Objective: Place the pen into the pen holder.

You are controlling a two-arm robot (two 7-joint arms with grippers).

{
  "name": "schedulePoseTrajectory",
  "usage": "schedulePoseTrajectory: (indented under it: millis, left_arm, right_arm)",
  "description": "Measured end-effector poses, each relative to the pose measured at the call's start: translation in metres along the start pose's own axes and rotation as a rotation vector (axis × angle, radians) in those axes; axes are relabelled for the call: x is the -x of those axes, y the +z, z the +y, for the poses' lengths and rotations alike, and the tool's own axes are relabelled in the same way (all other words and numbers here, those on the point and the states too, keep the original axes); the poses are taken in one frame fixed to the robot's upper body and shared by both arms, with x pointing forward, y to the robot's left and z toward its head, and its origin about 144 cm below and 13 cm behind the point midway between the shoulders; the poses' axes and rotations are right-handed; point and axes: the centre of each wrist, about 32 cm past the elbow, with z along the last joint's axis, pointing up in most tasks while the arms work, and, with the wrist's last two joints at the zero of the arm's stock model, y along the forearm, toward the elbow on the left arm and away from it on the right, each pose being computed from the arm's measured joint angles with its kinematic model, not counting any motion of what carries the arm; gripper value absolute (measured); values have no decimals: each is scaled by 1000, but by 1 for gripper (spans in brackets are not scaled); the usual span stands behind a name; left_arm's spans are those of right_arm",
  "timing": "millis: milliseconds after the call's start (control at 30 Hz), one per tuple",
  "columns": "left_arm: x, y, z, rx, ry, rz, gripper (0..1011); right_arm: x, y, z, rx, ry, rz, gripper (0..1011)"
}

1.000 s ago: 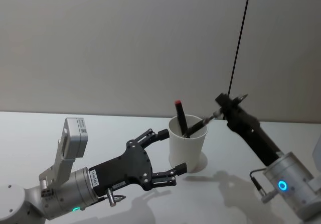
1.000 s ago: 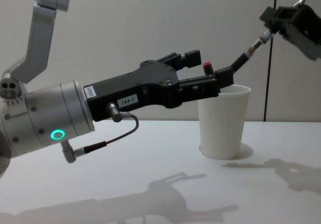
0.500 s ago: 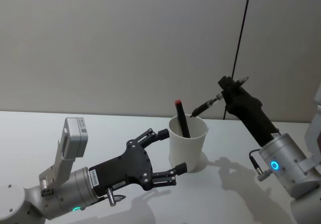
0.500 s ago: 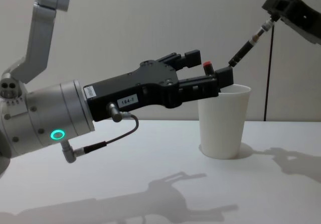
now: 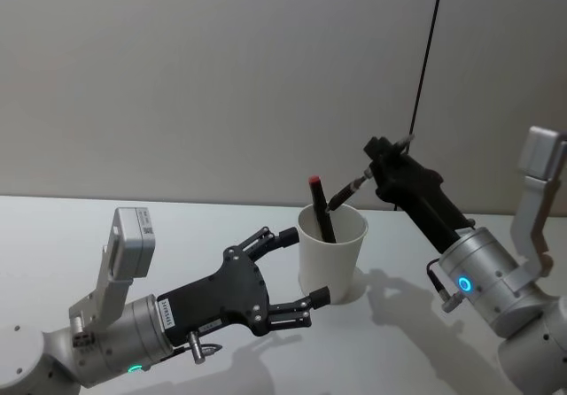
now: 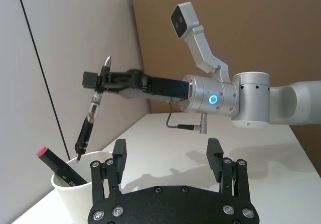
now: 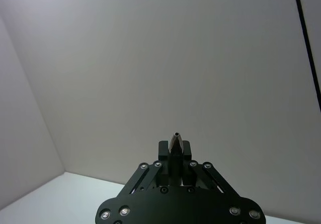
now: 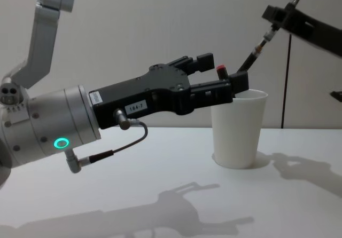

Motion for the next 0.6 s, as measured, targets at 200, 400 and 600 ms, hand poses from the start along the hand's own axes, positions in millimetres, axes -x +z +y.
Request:
schedulePoseTrajectory:
  millis: [200,400,600]
  left_arm:
    - [0,0,0,0,0,0,1003]
    - [0,0,0,0,0,0,1003]
    - [0,0,0,0,0,0,1003]
  right_arm:
    - [1,-1,5,51,2,-32,129]
    - [2,-3,7,90,-2,-59,129]
    - [4,-5,8,124,-8,-86,129]
